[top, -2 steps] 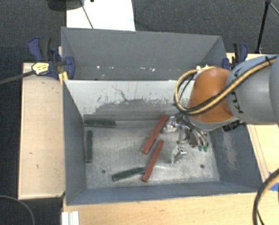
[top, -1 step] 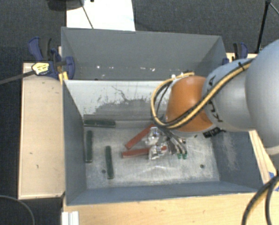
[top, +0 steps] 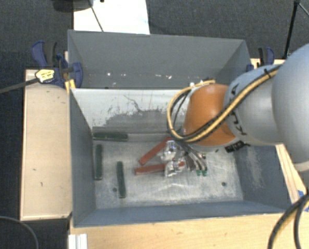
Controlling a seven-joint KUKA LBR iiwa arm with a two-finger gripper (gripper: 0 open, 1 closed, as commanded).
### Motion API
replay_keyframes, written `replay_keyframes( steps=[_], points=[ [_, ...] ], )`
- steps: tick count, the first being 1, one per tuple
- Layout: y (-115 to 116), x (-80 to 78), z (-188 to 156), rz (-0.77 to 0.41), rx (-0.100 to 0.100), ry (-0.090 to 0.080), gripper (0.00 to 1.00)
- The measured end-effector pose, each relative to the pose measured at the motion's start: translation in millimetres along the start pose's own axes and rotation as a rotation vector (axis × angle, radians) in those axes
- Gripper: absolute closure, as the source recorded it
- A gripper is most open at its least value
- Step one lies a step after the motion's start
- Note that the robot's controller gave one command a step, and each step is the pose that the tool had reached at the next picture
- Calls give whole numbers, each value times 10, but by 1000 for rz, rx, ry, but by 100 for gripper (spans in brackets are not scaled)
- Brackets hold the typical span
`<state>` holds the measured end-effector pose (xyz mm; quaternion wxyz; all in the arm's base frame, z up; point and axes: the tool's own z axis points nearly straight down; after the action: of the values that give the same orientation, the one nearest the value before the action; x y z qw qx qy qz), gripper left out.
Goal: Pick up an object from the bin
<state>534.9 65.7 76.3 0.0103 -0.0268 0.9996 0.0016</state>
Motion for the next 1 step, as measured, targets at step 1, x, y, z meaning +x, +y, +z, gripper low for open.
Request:
replay_keyframes(
  steps=[1],
  points=[
    [-397, 268, -1207, -69, 2, 18, 100]
  ],
)
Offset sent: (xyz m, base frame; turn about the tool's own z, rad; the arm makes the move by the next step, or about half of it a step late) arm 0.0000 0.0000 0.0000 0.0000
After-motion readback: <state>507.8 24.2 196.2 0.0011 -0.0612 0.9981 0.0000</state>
